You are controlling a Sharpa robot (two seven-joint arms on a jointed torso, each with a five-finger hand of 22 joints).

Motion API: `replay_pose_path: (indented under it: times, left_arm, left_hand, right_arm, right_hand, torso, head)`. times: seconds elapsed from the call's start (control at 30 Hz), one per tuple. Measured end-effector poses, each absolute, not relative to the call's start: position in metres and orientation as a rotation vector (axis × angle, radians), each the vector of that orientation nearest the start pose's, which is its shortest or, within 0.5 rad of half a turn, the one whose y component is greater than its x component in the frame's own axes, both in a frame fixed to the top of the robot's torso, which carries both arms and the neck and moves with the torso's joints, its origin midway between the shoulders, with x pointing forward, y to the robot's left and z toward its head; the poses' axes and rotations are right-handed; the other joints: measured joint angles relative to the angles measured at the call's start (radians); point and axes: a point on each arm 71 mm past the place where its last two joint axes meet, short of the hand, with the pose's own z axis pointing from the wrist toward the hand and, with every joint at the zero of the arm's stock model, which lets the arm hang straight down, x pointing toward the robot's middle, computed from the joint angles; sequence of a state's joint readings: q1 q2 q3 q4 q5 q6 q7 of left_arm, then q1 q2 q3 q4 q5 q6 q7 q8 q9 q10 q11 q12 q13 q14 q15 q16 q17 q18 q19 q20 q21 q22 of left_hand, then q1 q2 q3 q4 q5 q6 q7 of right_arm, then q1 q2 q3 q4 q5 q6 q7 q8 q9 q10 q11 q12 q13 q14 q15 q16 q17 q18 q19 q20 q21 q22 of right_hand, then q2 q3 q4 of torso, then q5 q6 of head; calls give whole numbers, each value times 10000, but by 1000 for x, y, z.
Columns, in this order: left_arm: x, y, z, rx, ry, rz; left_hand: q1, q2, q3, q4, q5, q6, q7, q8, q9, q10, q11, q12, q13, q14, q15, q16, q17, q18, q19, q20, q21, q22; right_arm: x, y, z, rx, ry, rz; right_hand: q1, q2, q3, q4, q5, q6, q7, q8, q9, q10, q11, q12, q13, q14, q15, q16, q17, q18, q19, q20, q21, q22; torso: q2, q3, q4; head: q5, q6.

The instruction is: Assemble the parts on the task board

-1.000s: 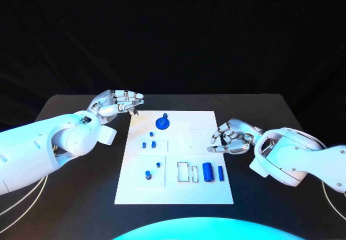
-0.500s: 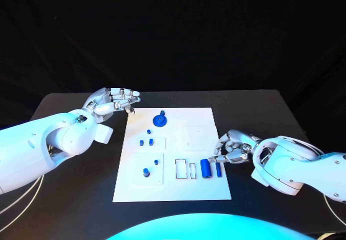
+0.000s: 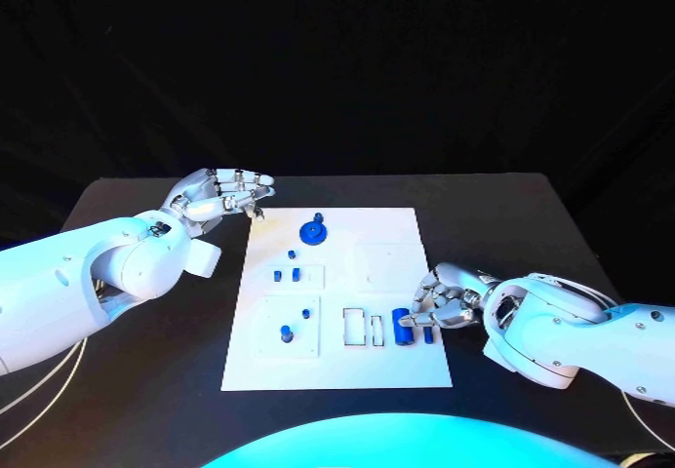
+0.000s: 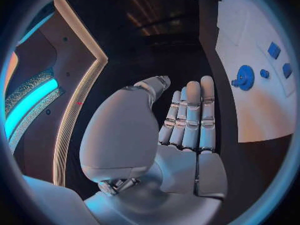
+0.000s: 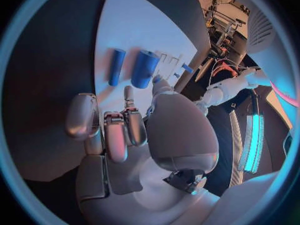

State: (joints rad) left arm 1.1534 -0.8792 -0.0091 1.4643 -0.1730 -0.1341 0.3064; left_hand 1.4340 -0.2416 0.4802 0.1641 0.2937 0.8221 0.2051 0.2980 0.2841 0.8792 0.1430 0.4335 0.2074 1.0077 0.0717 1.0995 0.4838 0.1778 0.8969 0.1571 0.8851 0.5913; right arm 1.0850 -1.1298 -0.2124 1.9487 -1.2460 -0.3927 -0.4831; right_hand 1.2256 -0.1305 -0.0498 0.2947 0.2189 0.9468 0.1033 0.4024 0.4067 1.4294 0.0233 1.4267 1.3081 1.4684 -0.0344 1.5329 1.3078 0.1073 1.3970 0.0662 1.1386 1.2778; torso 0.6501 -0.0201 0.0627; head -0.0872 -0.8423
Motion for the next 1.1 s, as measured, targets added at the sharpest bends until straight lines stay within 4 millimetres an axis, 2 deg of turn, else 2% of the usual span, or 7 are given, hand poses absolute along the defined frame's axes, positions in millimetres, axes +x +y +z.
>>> replay_pose_path:
  times: [0.2, 0.63, 0.8, 0.93, 1.0, 1.03, 1.1]
  left_arm:
    - [490, 233, -197, -9863, 15989, -15299]
    - [490, 234, -197, -9879, 15998, -15284]
    - [490, 234, -197, -9887, 16004, -15272]
    - [490, 234, -197, -9888, 16012, -15273]
    - [490, 234, -197, -9890, 16015, -15271]
    - [490, 234, -197, -9891, 16017, -15270]
    - [490, 235, -197, -9893, 16019, -15268]
  left_hand:
    - [0, 0, -2, 2, 0, -2, 3, 0, 0, 0, 0, 0, 0, 0, 0, 0, 0, -1, -2, 2, -4, 0]
    - [0, 0, -43, 43, 0, -37, 37, 38, 1, -36, 36, 41, 1, 0, 0, 0, 0, 0, -35, 35, -38, -8]
    - [0, 0, -71, 71, 0, -37, 37, 37, 1, -35, 36, 41, 1, 0, 0, 0, 0, 0, -35, 35, -39, -8]
    - [0, 0, -71, 71, 0, -37, 37, 37, 1, -35, 35, 41, 1, 0, 0, 0, 0, -1, -35, 35, -38, -8]
    - [0, 0, -71, 71, 0, -36, 37, 37, 1, -35, 35, 41, 1, 0, 0, 0, 0, -1, -35, 35, -38, -8]
    - [0, 0, -71, 71, 0, -37, 36, 37, 1, -35, 35, 41, 1, 1, 0, 0, 0, 0, -35, 35, -38, -8]
    - [0, 0, -71, 71, 0, -37, 37, 37, 1, -35, 35, 41, 1, 0, -1, 0, 0, -1, -35, 35, -38, -7]
  right_arm:
    - [346, -230, -268, 2850, 21247, 4913]
    - [350, -220, -274, 2477, 21709, 4684]
    - [352, -219, -274, 2238, 21795, 4506]
    - [352, -216, -273, 2004, 21780, 4478]
    - [352, -214, -272, 1901, 21741, 4523]
    - [352, -214, -272, 1875, 21726, 4523]
    - [352, -213, -271, 1868, 21689, 4525]
  right_hand:
    - [-255, 250, -395, 13, 0, 51, -51, 84, -32, 0, 0, 0, -1, -37, -36, 0, -1, 1, 35, -35, 0, 28]
    - [-540, 221, -621, 3, 40, 250, -172, 311, -1, 63, -63, 0, -2, -21, -92, 31, -2, 1, 53, -53, 55, 83]
    - [5, 140, -646, -22, 39, 279, -201, 390, -2, 125, -125, -1, -3, -37, -108, 31, -2, 1, 70, -70, 55, 135]
    - [963, 203, -551, -111, 23, 398, -212, 392, -101, 199, -199, -1, -3, -35, -179, 31, -3, 1, 106, -106, 55, 202]
    - [1453, 208, -389, 3, 15, 446, -261, 352, -204, 235, -232, 29, -4, -10, -205, 31, -3, -25, 161, -161, 99, 242]
    - [1519, 142, -306, 85, 23, 462, -278, 354, -244, 255, -250, 52, -4, 1, -215, 31, -3, -130, 161, -161, 107, 258]
    - [1580, 80, -212, 179, 58, 515, -317, 389, -251, 322, -250, 128, -4, -35, -250, 31, -4, -155, 160, -162, 168, 297]
  torso:
    - [-3, 4, -5]
    - [-1, 4, 6]
    - [-5, -3, 1]
    - [-11, -3, 0]
    - [-11, -3, -1]
    - [-11, -3, -3]
    - [-11, -3, -5]
  head:
    - [16, -16]
    - [13, -58]
    - [14, -76]
    - [16, -78]
    - [8, -78]
    - [4, -78]
    - [0, -78]
